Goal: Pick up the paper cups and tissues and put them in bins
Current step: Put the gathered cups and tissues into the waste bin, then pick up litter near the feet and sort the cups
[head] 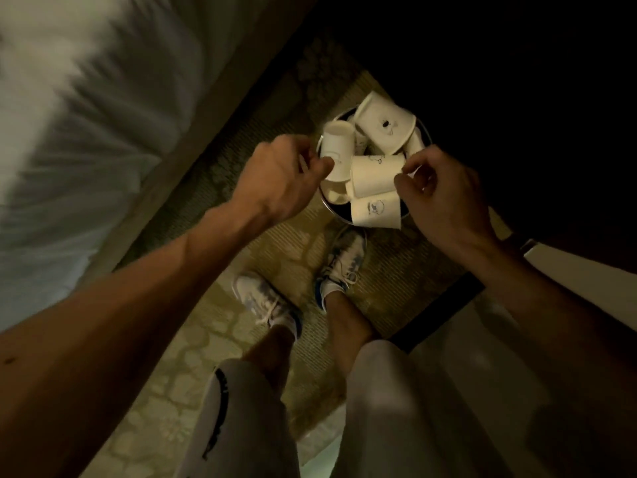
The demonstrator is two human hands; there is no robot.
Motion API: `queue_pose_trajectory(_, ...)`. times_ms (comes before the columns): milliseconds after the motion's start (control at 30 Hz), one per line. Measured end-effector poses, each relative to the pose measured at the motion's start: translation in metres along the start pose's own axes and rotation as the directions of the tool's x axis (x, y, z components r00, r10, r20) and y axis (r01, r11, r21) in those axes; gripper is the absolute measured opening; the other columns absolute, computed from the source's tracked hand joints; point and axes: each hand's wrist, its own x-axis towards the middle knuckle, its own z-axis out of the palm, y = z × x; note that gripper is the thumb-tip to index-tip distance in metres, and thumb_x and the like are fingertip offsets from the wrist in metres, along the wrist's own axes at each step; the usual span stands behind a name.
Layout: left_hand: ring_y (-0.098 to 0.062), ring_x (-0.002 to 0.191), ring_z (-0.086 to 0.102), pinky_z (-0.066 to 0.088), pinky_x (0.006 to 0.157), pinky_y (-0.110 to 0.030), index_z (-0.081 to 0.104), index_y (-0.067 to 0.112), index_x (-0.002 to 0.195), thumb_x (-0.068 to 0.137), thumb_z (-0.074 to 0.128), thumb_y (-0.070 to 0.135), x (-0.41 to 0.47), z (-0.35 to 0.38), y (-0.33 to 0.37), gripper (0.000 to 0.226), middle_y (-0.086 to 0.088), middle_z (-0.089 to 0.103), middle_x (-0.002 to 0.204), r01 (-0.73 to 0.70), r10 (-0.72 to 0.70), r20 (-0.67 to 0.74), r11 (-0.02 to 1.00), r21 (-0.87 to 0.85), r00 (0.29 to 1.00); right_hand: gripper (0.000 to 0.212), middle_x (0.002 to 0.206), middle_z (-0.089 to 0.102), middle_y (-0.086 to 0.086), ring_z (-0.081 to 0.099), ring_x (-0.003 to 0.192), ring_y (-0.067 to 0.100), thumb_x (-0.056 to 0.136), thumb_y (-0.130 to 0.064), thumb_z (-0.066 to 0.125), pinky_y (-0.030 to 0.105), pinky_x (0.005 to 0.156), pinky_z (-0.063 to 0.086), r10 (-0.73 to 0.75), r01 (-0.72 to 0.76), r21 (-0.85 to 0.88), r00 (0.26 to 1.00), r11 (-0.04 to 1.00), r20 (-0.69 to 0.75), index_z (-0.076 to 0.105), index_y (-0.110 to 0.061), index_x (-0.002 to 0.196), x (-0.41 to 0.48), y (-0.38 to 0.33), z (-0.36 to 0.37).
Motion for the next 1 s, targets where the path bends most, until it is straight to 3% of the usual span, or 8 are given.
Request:
queue_pose_trajectory(133,-0.028,0.076,0.060,0.040,0.062,-0.031,0.057,0.023,0.086,0.094,0.051,0.050,-0.076,-0.106,0.034,0.029,0.004,0.051,0.070,-0.234,0.225,0.071,0.888,0.395,0.972,0.014,0.075,0.057,0.007,0.052,0.071,0.017,0.089,-0.023,0.064,0.036,0.063,0.046,-0.164,0.163,0.043,0.986,0.986,0.031,0.056,-0.012,0.085,-0.048,-0.083,-0.032)
queue_pose_trajectory(233,-0.036,0.079,0.062,0.037,0.062,-0.032,0.046,0.024,0.078,0.092,0.046,0.051,-0.153,-0.185,0.053,0.031,0.003,0.040,0.065,-0.347,0.326,0.135,0.776,0.528,0.936,0.014,0.077,0.055,0.005,0.050,0.072,0.016,0.090,-0.027,0.063,0.038,0.064,0.045,-0.277,0.271,0.090,0.959,0.958,0.063,0.058,-0.014,0.090,-0.092,-0.154,-0.057)
queue_pose_trajectory(333,-0.037,0.071,0.060,0.038,0.059,-0.033,0.039,0.026,0.075,0.092,0.042,0.049,-0.233,-0.248,0.058,0.028,-0.001,0.039,0.063,-0.378,0.397,0.112,0.693,0.614,0.911,0.014,0.077,0.053,-0.006,0.048,0.071,0.008,0.092,-0.037,0.058,0.025,0.063,0.040,-0.412,0.407,0.071,0.907,0.911,0.088,0.054,-0.023,0.093,-0.143,-0.224,-0.074)
queue_pose_trajectory(433,-0.033,0.064,0.056,0.042,0.055,-0.033,0.043,0.024,0.075,0.091,0.039,0.050,-0.338,-0.298,0.039,0.030,-0.002,0.042,0.061,-0.291,0.376,0.028,0.668,0.685,0.926,0.012,0.076,0.052,-0.009,0.050,0.070,0.002,0.092,-0.039,0.059,0.015,0.058,0.035,-0.562,0.553,0.100,0.814,0.827,0.148,0.053,-0.028,0.092,-0.209,-0.300,-0.072)
queue_pose_trajectory(567,-0.035,0.060,0.058,0.022,0.049,-0.028,0.047,0.023,0.078,0.092,0.044,0.043,-0.507,-0.339,-0.013,0.025,-0.008,0.058,0.065,-0.055,0.326,-0.183,0.603,0.796,0.927,0.016,0.078,0.051,-0.011,0.049,0.068,0.002,0.091,-0.039,0.061,0.014,0.057,0.036,-0.733,0.722,0.164,0.621,0.673,0.276,0.056,-0.025,0.098,-0.319,-0.395,-0.041)
queue_pose_trajectory(733,-0.030,0.057,0.057,0.021,0.047,-0.029,0.035,0.027,0.077,0.091,0.032,0.052,-0.723,-0.347,-0.093,0.029,-0.003,0.059,0.067,0.314,0.072,-0.468,0.652,0.691,0.881,0.014,0.074,0.049,-0.015,0.049,0.069,0.001,0.090,-0.041,0.062,0.011,0.059,0.039,-0.828,0.827,0.293,0.317,0.480,0.463,0.054,-0.032,0.097,-0.463,-0.492,0.030)
queue_pose_trajectory(900,-0.021,0.056,0.054,0.039,0.047,-0.031,0.051,0.026,0.081,0.094,0.036,0.050,-0.888,-0.296,-0.159,0.032,0.004,0.056,0.064,0.587,-0.228,-0.741,0.765,0.264,0.631,0.026,0.086,0.041,-0.022,0.040,0.072,-0.002,0.091,-0.043,0.062,0.011,0.064,0.029,-0.795,0.904,0.385,-0.091,0.187,0.600,0.057,-0.025,0.109,-0.580,-0.549,0.113)
queue_pose_trajectory(1000,-0.022,0.064,0.063,0.050,0.054,-0.036,0.058,0.025,0.082,0.092,0.055,0.041,-0.941,-0.249,-0.188,0.019,0.004,0.063,0.071,0.698,-0.394,-0.818,0.716,0.013,0.420,0.034,0.097,0.046,-0.013,0.044,0.082,0.004,0.091,-0.043,0.060,0.015,0.069,0.035,-0.687,0.902,0.428,-0.278,0.054,0.671,0.055,-0.023,0.117,-0.630,-0.568,0.157)
